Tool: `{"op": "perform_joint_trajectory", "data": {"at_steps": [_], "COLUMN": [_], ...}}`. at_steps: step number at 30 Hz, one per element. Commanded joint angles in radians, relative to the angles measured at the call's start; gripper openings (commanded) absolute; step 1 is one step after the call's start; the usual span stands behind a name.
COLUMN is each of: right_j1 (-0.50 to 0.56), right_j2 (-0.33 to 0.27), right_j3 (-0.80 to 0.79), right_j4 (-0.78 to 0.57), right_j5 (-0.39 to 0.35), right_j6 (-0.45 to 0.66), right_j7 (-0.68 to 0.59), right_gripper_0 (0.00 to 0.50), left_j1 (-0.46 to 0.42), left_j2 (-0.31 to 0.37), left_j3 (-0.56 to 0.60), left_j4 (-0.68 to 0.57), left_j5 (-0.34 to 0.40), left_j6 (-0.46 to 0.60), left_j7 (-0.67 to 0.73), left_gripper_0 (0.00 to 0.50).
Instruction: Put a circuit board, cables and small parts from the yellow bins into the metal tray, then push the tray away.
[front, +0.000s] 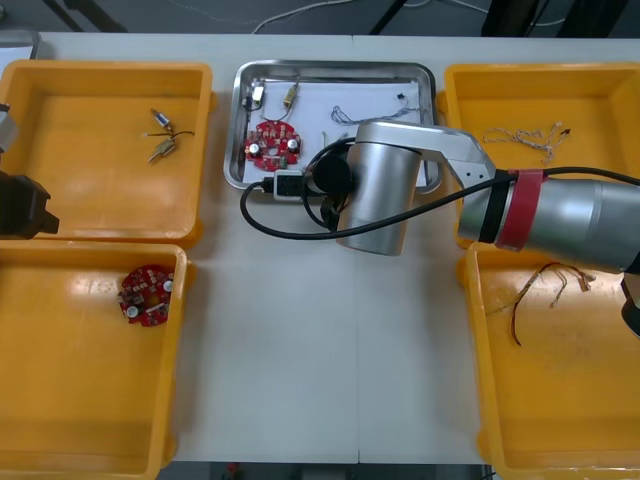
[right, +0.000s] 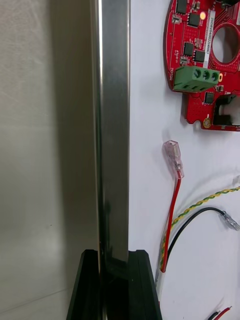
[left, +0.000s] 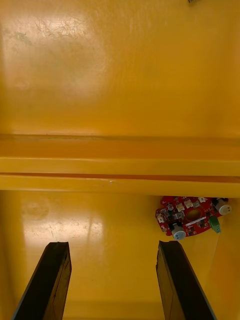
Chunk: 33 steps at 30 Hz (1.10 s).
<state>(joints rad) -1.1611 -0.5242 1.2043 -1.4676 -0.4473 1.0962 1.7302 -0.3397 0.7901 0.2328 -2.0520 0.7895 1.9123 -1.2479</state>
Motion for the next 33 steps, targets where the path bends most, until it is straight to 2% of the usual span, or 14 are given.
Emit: {"op": "perform_joint_trajectory", "data": {"at_steps": [1,22,26,28,29,30,31,32,33], "right_j1": [-0.071,-0.118,-0.117,-0.117,-0.117,-0.117,-0.117,-0.117,-0.118], "right_j2": [0.029,0.053,0.053,0.056,0.056,0.056,0.056,0.056,0.055], "right_j3": [-0.029,-0.029,-0.029,-0.029,-0.029,-0.029,-0.029,-0.029,-0.029], "right_j4": [0.033,0.19,0.194,0.194,0.194,0.194,0.194,0.193,0.191], "right_j5": [-0.005,-0.005,-0.005,-0.005,-0.005,-0.005,-0.005,-0.005,-0.005], "right_j6": [-0.044,-0.285,-0.292,-0.288,-0.285,-0.283,-0.277,-0.275,-0.266], "right_j7": [0.055,0.074,0.074,0.074,0.075,0.077,0.081,0.083,0.086], "right_gripper_0": [0.0,0.0,0.004,0.115,0.185,0.225,0.299,0.338,0.338], "left_j1": [-0.028,-0.028,-0.028,-0.028,-0.028,-0.028,-0.028,-0.028,-0.028], "left_j2": [0.018,0.018,0.018,0.018,0.018,0.018,0.018,0.018,0.018], "left_j3": [0.025,0.025,0.025,0.025,0.025,0.025,0.025,0.025,0.025], "left_j4": [-0.007,-0.007,-0.007,-0.007,-0.007,-0.007,-0.007,-0.007,-0.007], "left_j5": [0.007,0.007,0.007,0.007,0.007,0.007,0.007,0.007,0.007], "left_j6": [0.008,0.008,0.008,0.008,0.008,0.008,0.008,0.008,0.008], "left_j7": [-0.1,-0.1,-0.1,-0.1,-0.1,-0.1,-0.1,-0.1,-0.1], "left_gripper_0": [0.5,0.5,0.5,0.5,0.5,0.5,0.5,0.5,0.5]}}
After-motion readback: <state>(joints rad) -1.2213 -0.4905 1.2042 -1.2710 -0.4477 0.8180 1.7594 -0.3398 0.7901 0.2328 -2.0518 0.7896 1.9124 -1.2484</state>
